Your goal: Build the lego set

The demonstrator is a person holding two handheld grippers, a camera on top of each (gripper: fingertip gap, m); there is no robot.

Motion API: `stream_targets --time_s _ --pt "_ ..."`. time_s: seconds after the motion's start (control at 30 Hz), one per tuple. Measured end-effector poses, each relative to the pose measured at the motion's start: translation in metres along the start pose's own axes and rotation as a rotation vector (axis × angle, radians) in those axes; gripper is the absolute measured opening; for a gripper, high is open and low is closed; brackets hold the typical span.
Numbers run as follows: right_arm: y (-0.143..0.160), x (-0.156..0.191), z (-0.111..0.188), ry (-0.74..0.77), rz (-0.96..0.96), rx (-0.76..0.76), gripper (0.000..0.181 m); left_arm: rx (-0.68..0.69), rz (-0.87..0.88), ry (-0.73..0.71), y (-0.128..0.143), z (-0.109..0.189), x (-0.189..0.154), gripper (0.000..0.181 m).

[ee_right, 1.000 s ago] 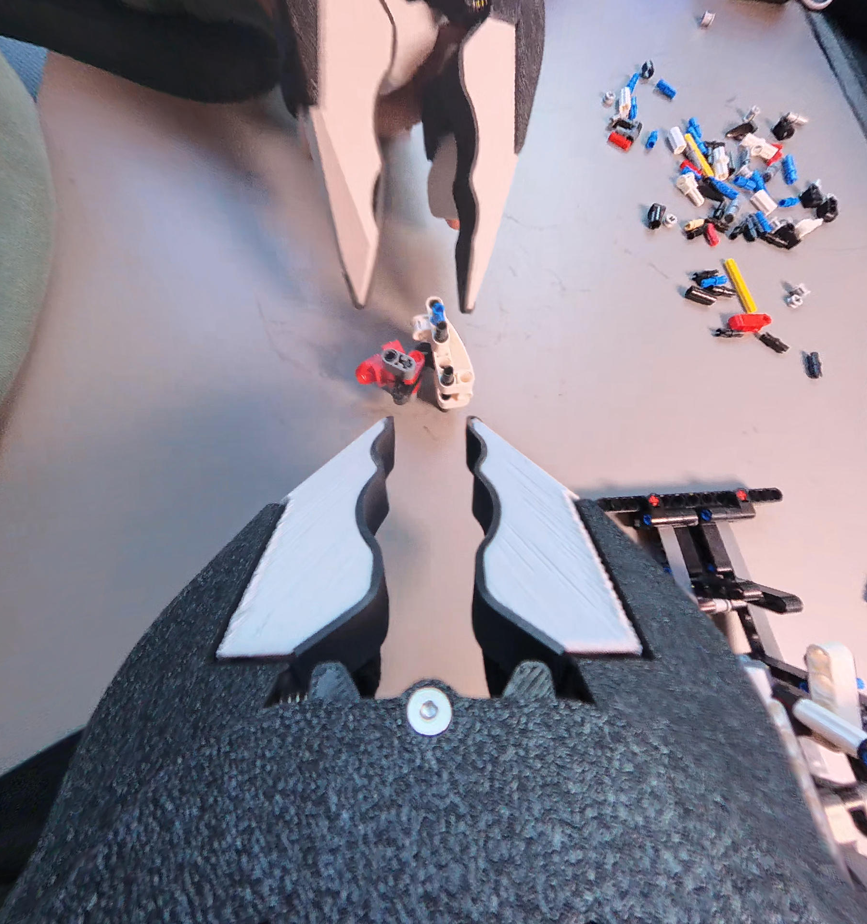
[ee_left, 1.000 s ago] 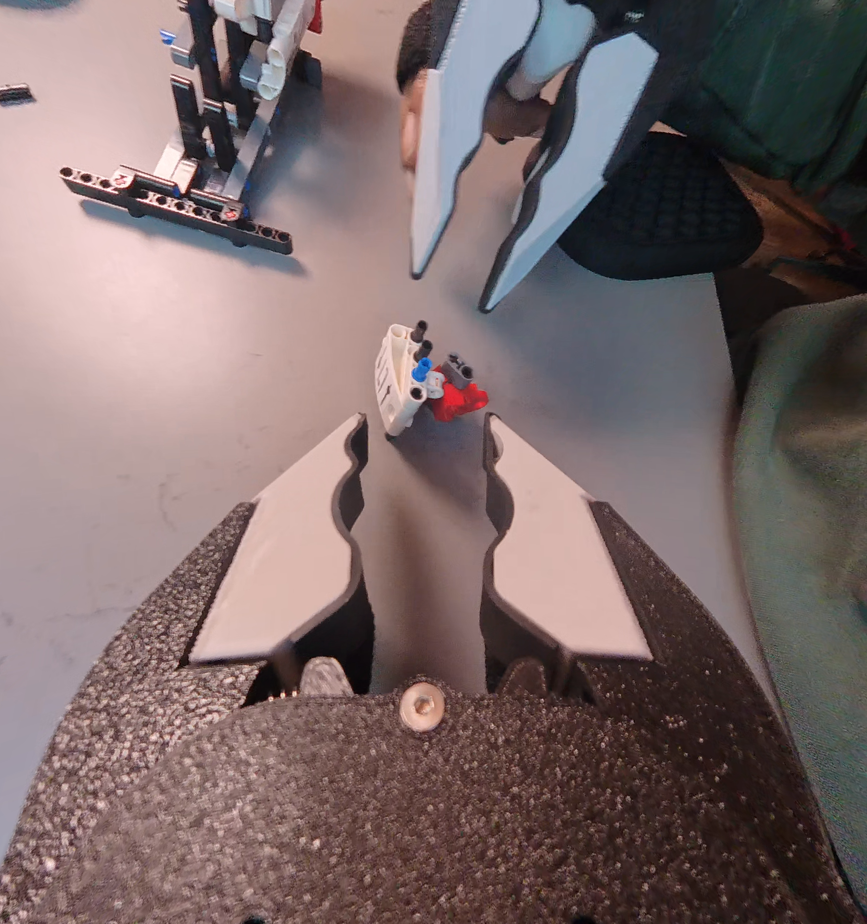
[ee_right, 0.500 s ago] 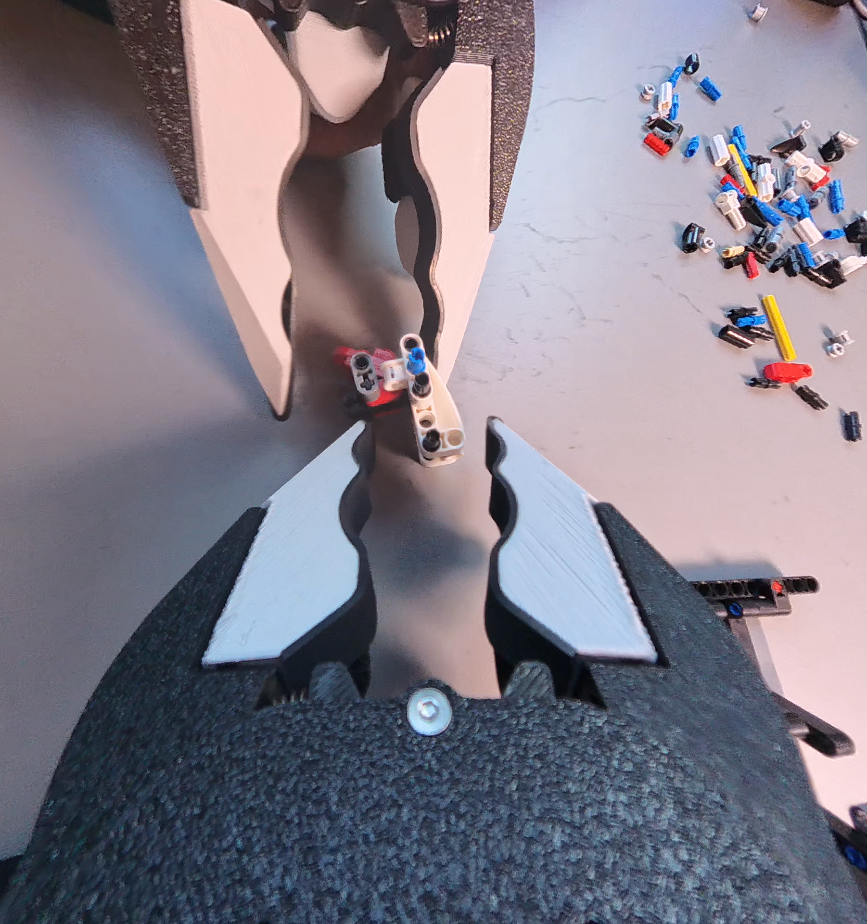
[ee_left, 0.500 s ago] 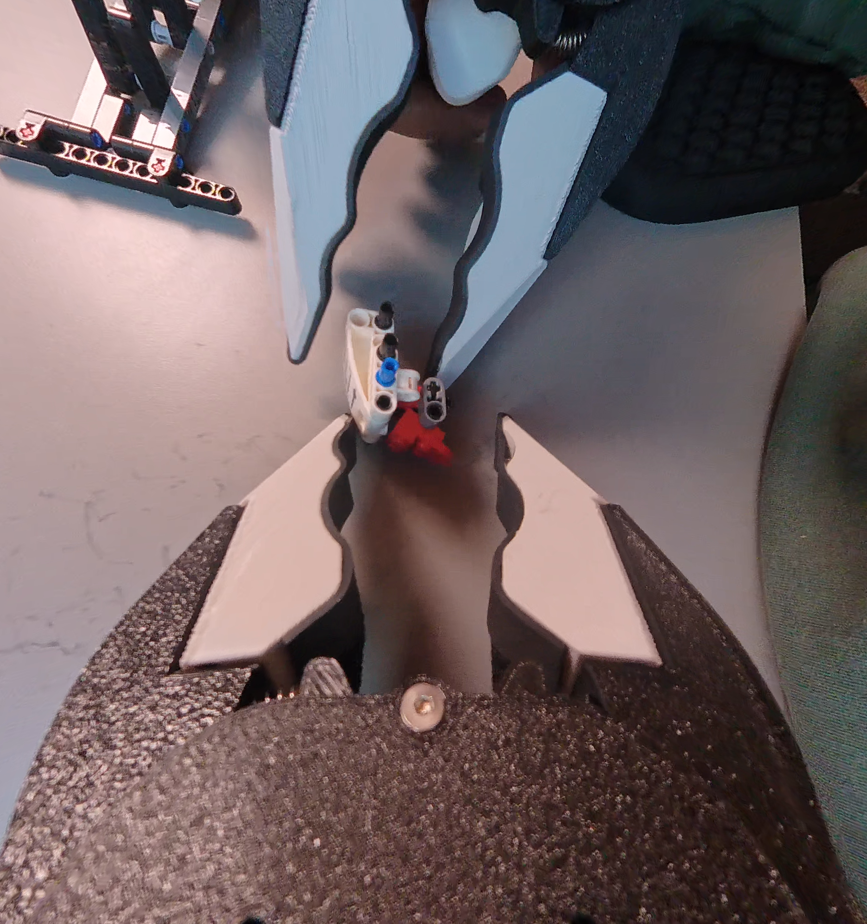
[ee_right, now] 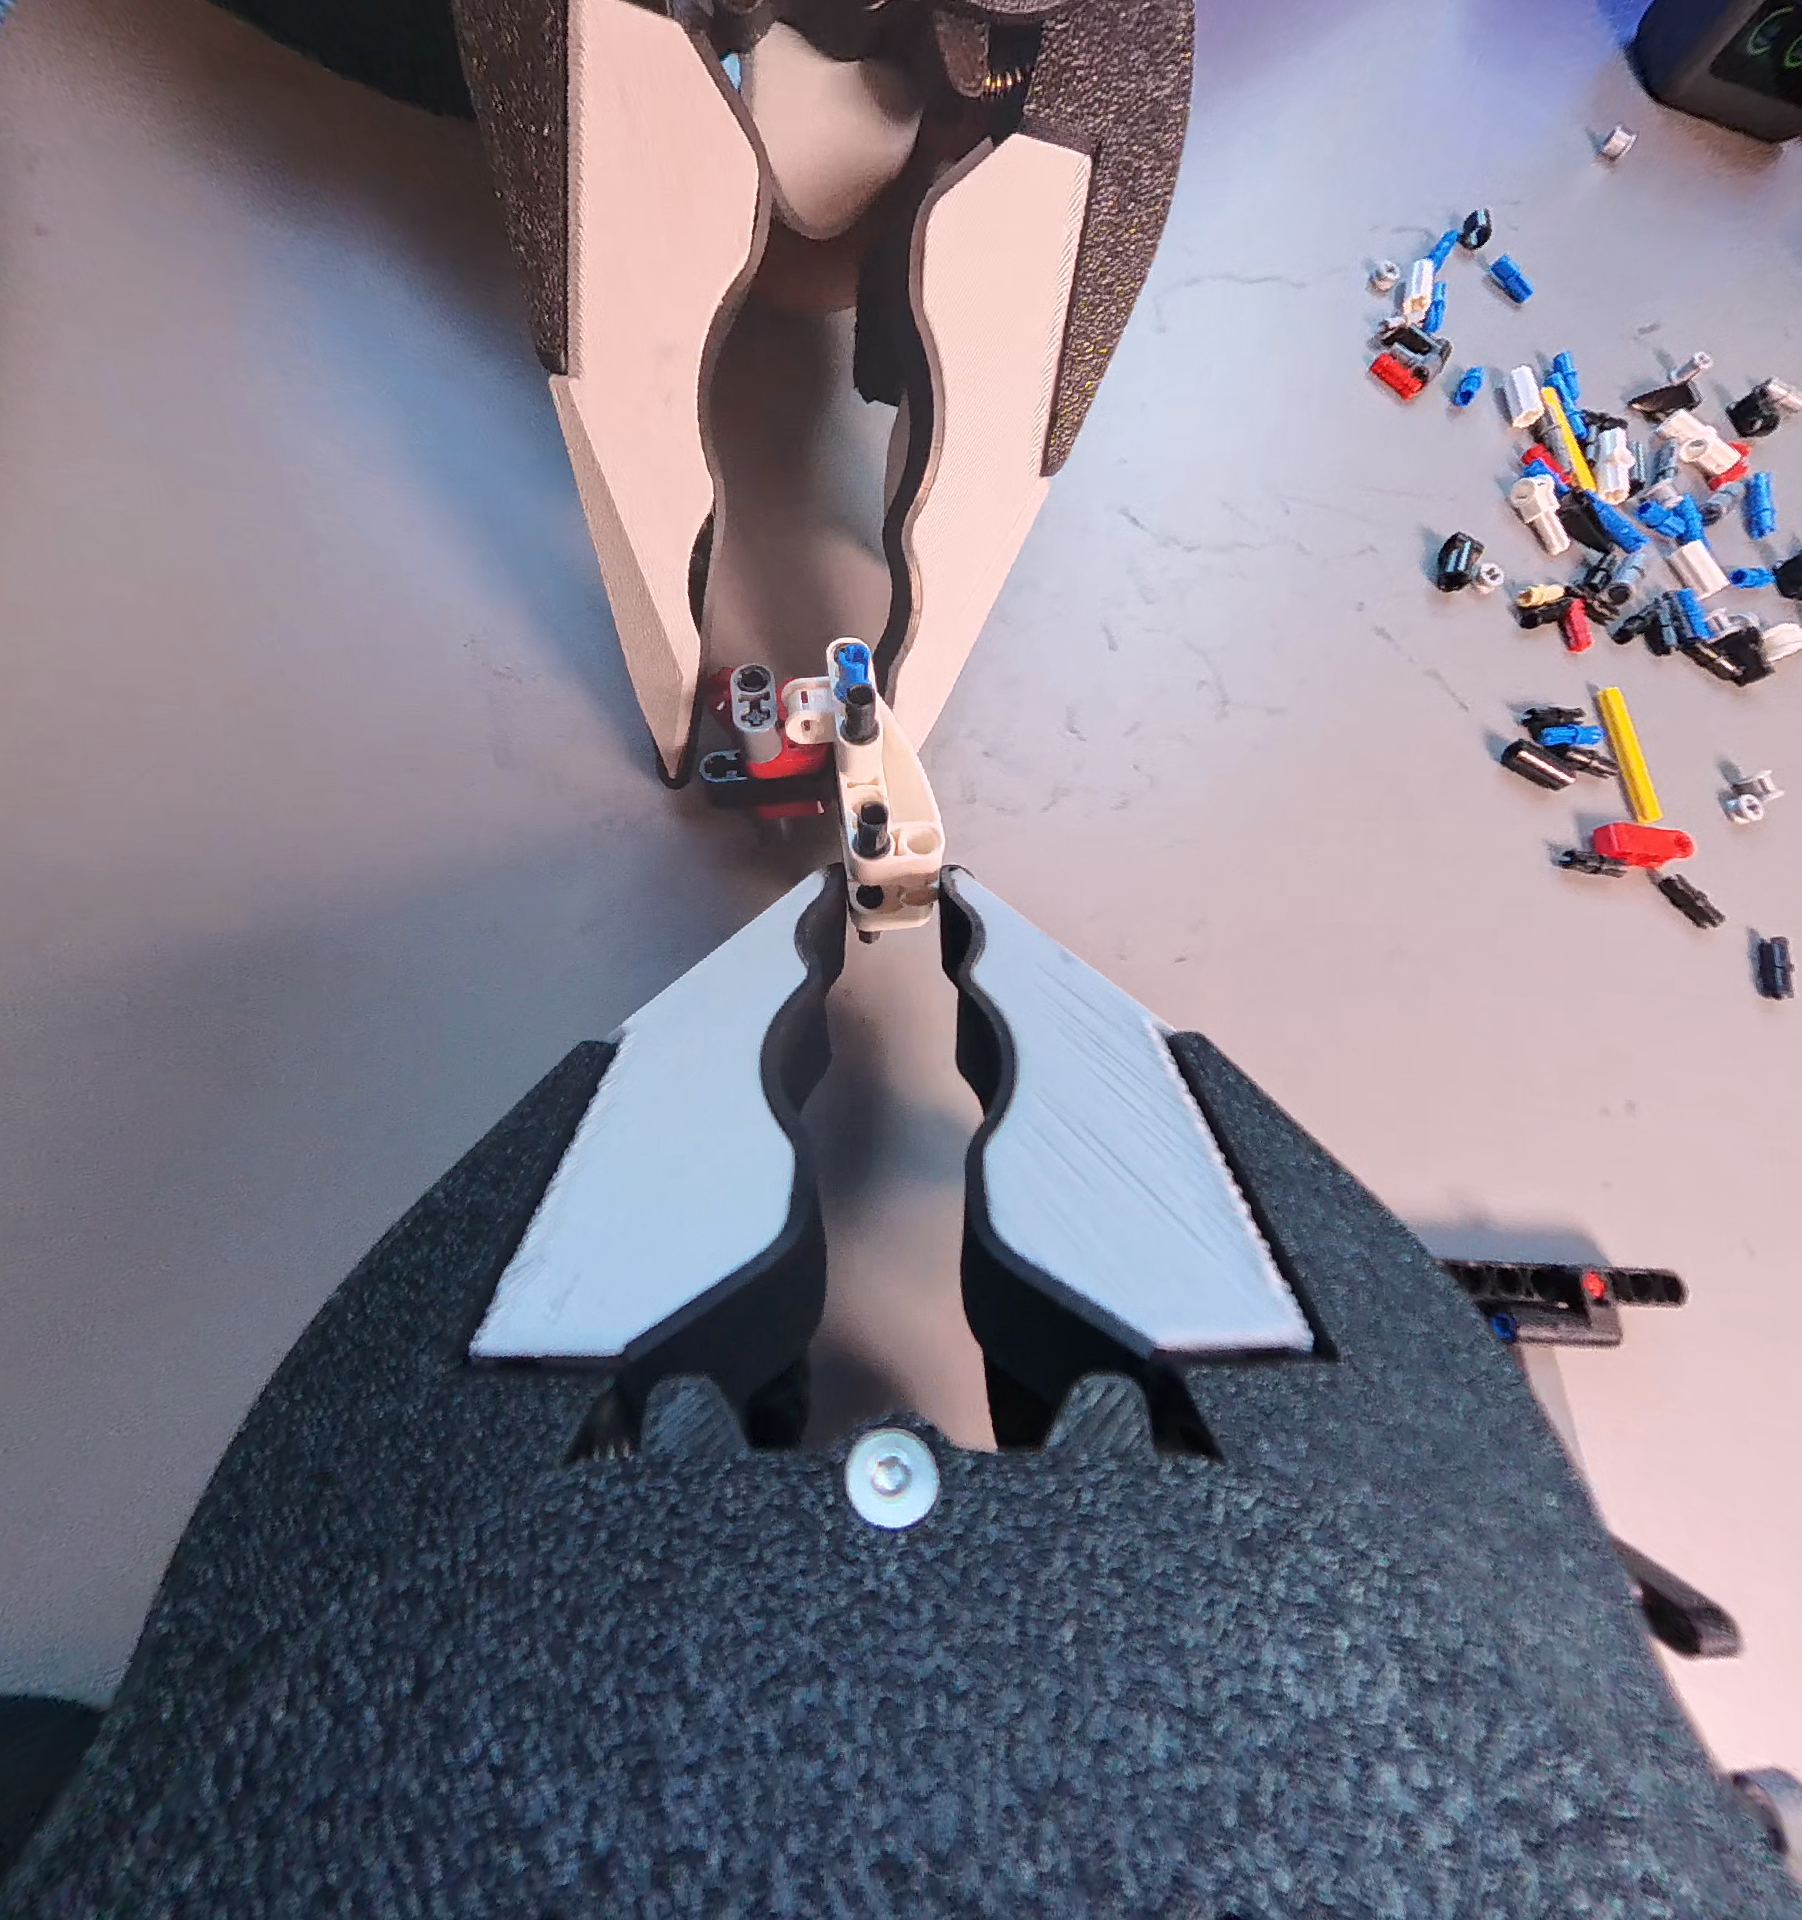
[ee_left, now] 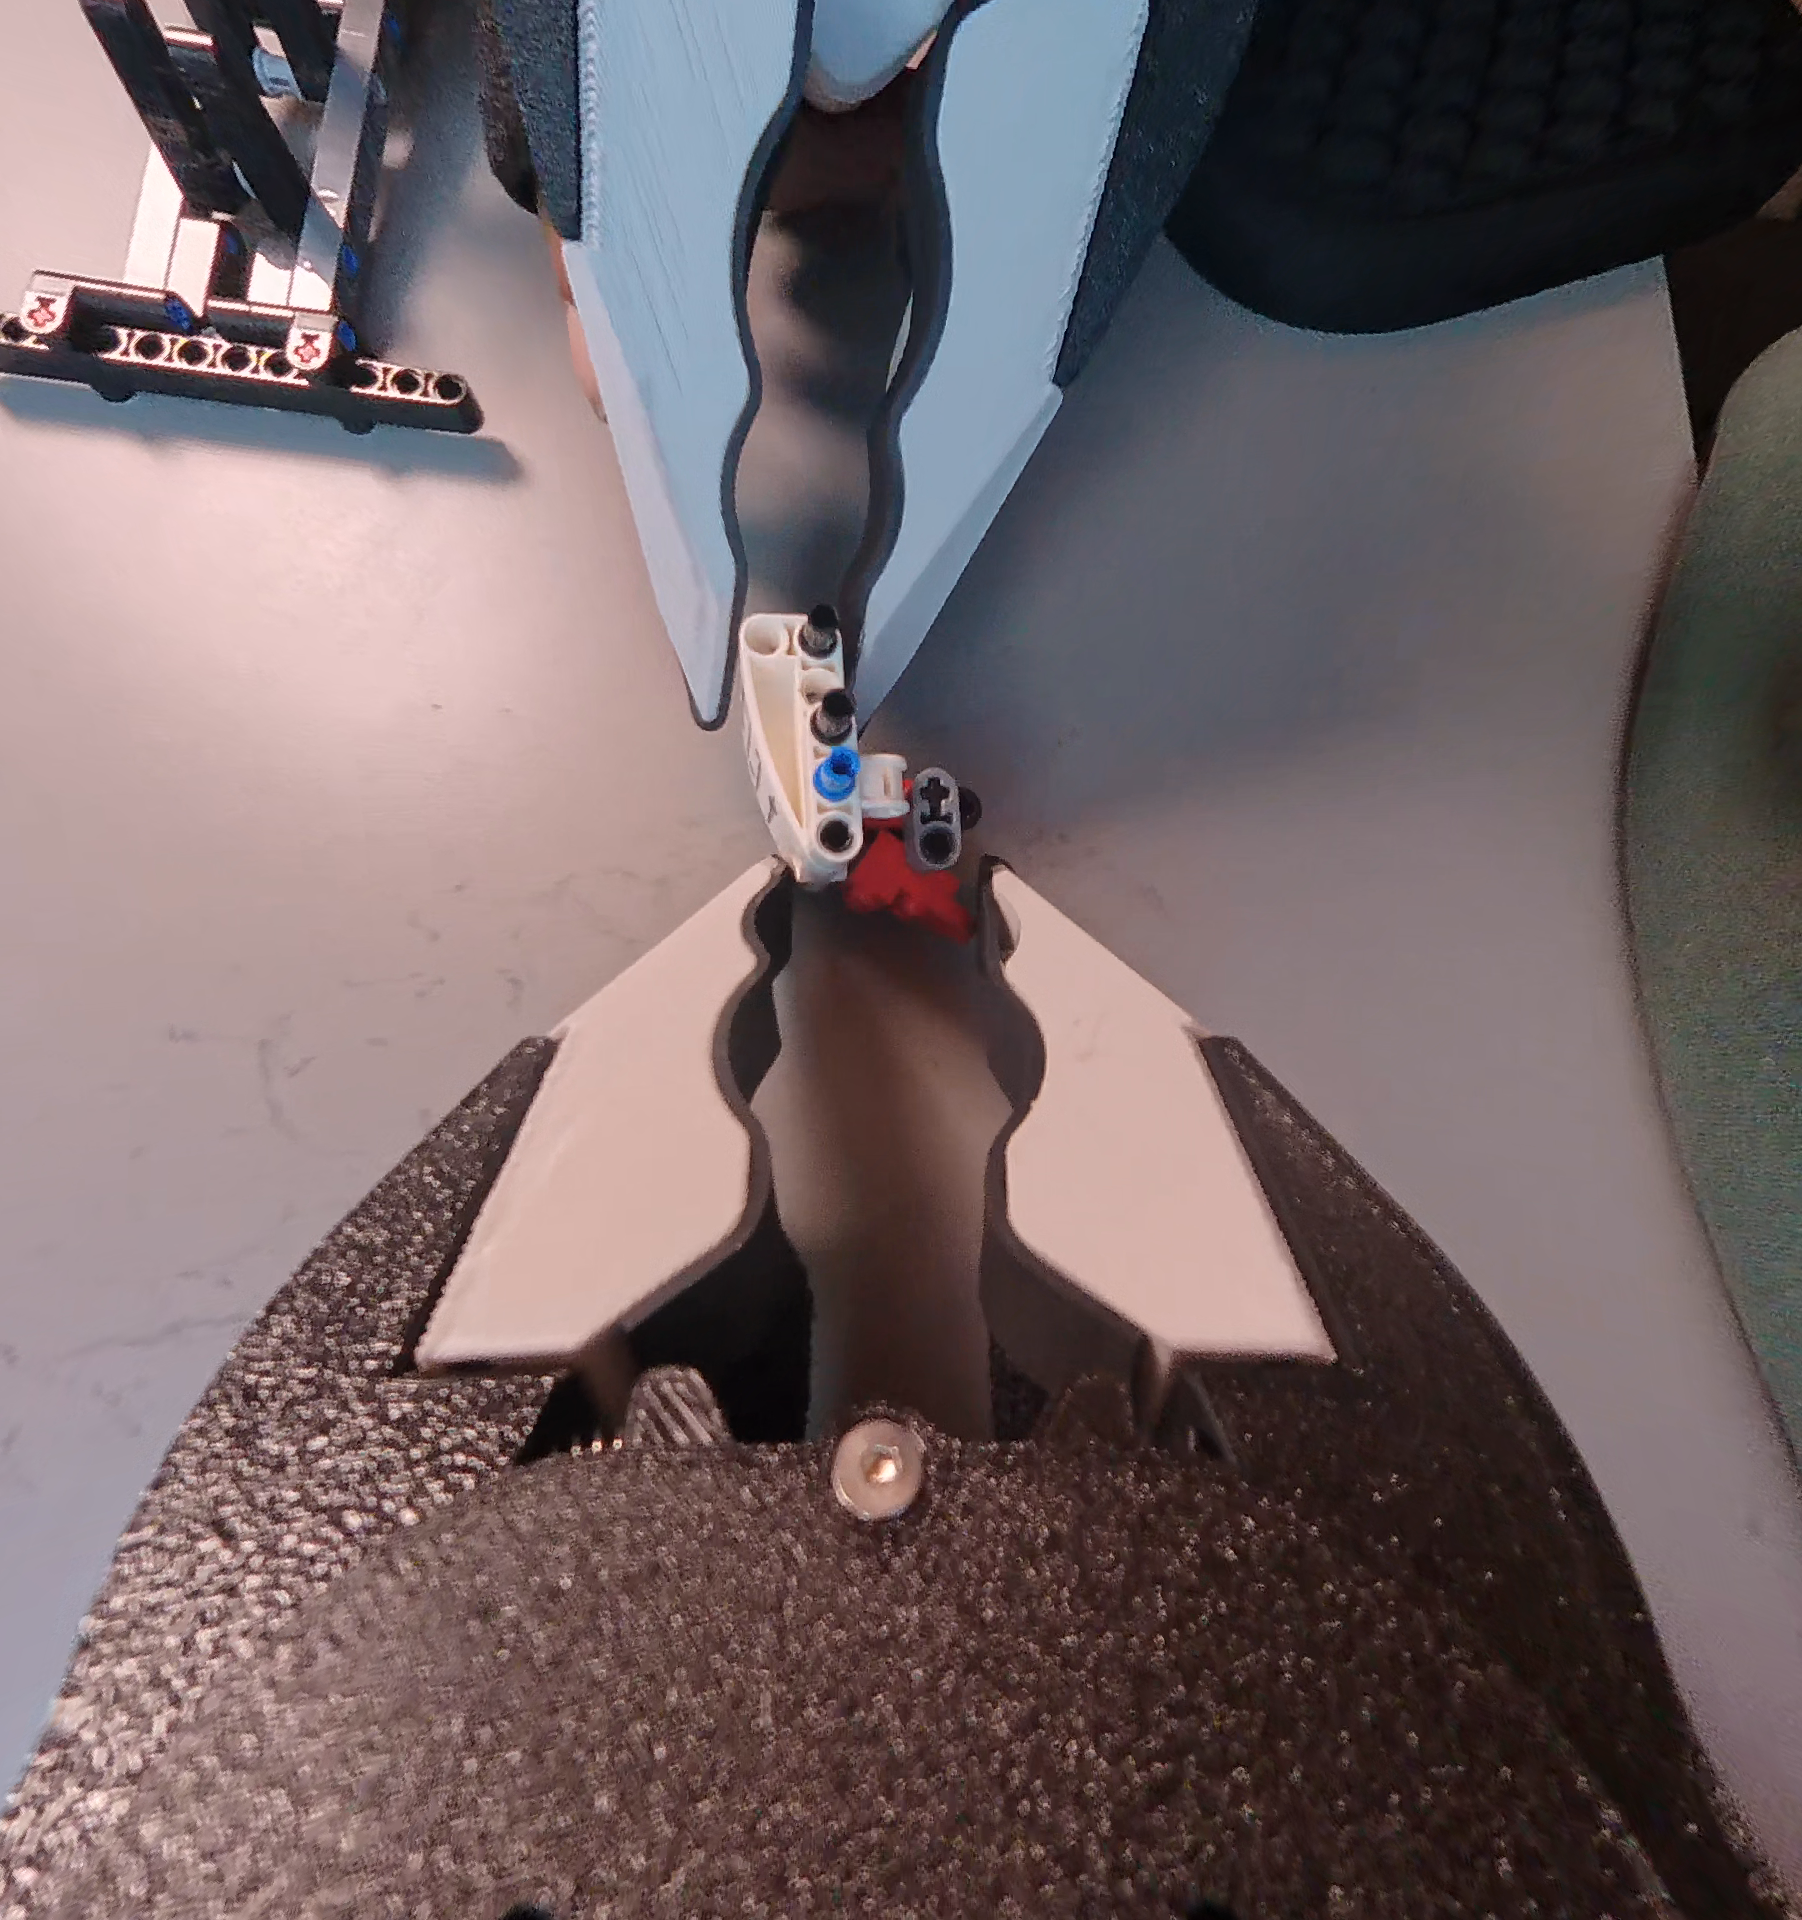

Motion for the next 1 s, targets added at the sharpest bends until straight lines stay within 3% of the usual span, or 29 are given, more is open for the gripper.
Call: stream_targets --time_s 0.3,0.5,0.7,0.8,0.93,1.0 --pt "-0.008 -0.041 -0.023 0.114 -0.038 0.07 0.018 -0.017 0.067 0.005 0.016 0.016 0.041 0.035" --pt "-0.007 -0.048 -0.017 0.138 -0.087 0.017 0.024 -0.021 0.083 -0.003 0.018 0.018 0.044 0.037" --pt "-0.009 -0.054 0.001 0.195 -0.117 -0.06 0.049 -0.049 0.094 -0.015 0.025 0.032 0.047 0.057" --pt "-0.02 -0.056 0.013 0.214 -0.132 -0.148 0.049 -0.185 0.137 -0.081 0.014 0.052 0.059 0.055" --pt "-0.038 -0.062 0.027 0.24 -0.167 -0.281 0.047 -0.581 0.142 -0.406 -0.023 0.116 0.096 0.05" --pt "-0.043 -0.065 0.031 0.251 -0.178 -0.332 0.045 -0.674 0.14 -0.522 -0.025 0.139 0.106 0.059"
Point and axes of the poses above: each gripper's, where its closed fingertips meet, z back along the fingers, y out of its underside, x = y × z across the jaws, the point moved 1 cm from there along z, back along the fingers, and after that the axes turned 9 degrees about -z, right-handed, at the moved point
